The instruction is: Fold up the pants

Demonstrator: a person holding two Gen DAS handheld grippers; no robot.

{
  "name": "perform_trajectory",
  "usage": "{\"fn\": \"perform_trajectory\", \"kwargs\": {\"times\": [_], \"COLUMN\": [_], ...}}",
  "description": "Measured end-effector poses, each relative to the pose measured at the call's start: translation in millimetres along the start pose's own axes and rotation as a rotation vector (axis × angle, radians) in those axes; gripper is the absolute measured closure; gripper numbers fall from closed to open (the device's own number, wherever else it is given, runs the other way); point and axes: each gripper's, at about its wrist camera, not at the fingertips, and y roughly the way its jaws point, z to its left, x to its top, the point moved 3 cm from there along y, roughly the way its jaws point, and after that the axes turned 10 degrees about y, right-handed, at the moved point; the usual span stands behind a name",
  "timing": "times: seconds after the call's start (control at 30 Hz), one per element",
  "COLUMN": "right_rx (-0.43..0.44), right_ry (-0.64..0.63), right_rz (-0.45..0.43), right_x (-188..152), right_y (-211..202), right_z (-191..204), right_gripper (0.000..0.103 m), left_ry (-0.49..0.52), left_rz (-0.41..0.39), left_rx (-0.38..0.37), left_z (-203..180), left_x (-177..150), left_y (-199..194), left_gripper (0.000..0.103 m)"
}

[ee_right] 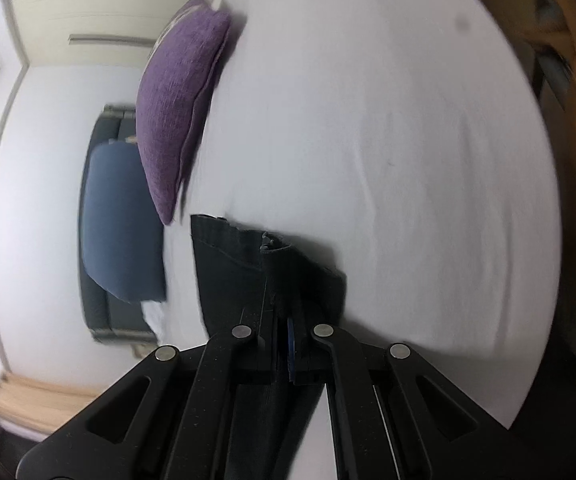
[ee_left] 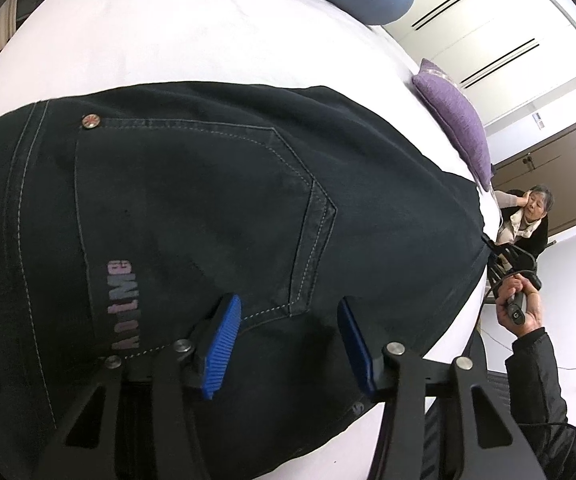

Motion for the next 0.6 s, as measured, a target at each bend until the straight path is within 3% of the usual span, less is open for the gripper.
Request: {"fn": "perform_trajectory", "kwargs": {"times": [0.13,0.23,0.3,0.33,0.37,0.47,0.6], "right_rx": [0.026,0.015,-0.05,-0.055,-0.023,0.047,0.174], "right_ry": [-0.016,-0.028,0.004,0.039,0.077,0.035,-0.067], "right_rz": [0.028,-0.076,-0.189,-0.223,-0.237,-0.148,0.152], "right_x": [1.4,6.1,12.4,14.1,13.2,-7.4,-85.4], "right_y": [-13.5,-41.3,-66.1,-76.4,-88.1,-95.5,-70.2], "right_z": [-0.9,-6.3,-15.8,-20.9,-24.3,-11.6,22.1], "right_gripper": [0.098,0.093,0.061,0.033,0.033,0.033,0.035], "left_ry": [-0.016,-0.017,-0.016,-0.015,-0.014,-0.014,-0.015], "left_rz": [-0.023,-0.031,-0.032,-0.034,-0.035,-0.044,-0.05], "left_rx": [-0.021,-0.033,-0.036,-0.037,-0.037,-0.03,-0.024], "left_z": [5.1,7.9,9.0,10.1,10.5,9.1,8.5], "left_x": [-4.5,-6.7,-7.8,-8.1,-9.6,-11.7,-12.9], "left_y": [-2.4,-3.8,-4.7,-5.6,-6.5,-7.4,-7.4], "left_gripper": [0.05,0.05,0.05,0.05,0.05,0.05,0.05]}}
